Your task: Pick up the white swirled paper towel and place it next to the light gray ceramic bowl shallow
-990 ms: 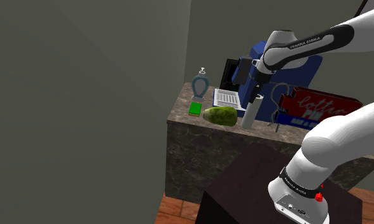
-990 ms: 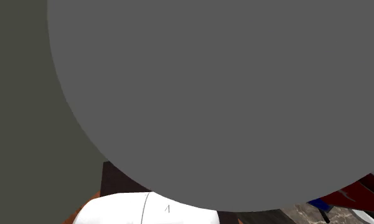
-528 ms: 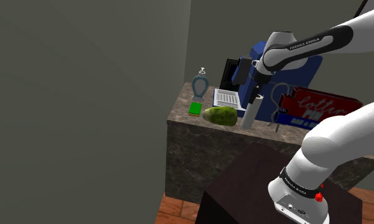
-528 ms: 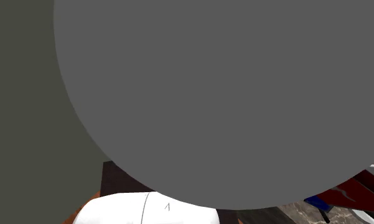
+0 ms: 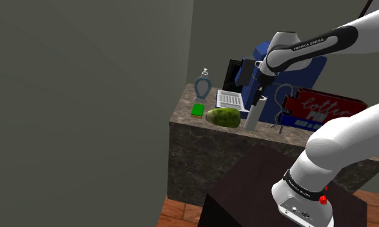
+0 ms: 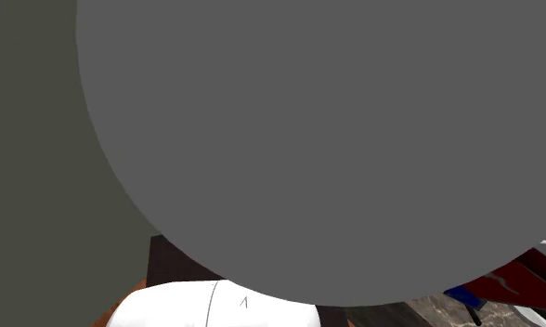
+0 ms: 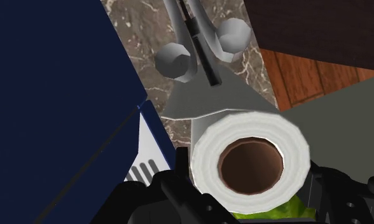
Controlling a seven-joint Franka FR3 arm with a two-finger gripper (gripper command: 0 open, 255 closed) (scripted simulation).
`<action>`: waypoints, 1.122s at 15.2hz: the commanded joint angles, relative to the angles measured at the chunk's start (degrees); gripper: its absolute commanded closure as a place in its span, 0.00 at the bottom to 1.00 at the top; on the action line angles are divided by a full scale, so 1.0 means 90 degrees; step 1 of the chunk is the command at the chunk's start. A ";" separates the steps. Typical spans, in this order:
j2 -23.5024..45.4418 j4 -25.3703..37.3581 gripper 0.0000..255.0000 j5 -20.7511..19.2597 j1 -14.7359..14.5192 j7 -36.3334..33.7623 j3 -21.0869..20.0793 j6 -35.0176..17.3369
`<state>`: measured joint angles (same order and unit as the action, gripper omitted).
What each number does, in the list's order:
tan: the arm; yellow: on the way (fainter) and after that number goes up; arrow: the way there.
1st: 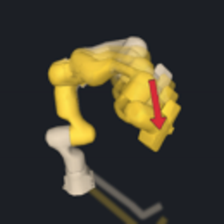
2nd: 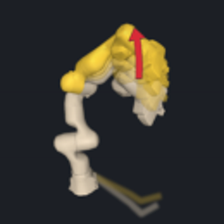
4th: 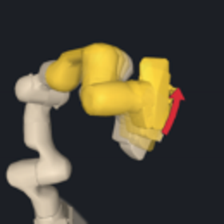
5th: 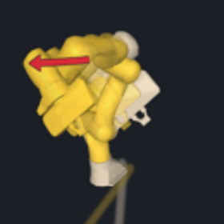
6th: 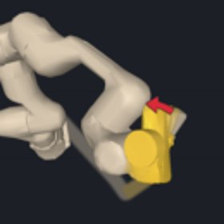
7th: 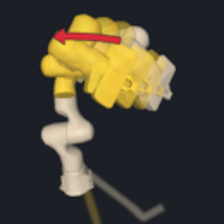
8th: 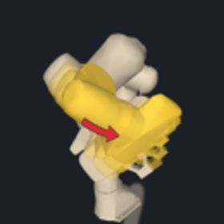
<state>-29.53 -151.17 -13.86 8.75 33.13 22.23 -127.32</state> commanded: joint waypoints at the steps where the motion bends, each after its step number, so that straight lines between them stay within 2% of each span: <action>1: 0.0003 -0.0003 1.00 -0.0007 0.0003 0.0000 0.0002 -0.0002; 17: -0.0482 0.0955 1.00 0.0140 -0.0027 0.0018 -0.0258 0.1437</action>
<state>-33.65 -143.31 -12.74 8.58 33.34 20.14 -115.37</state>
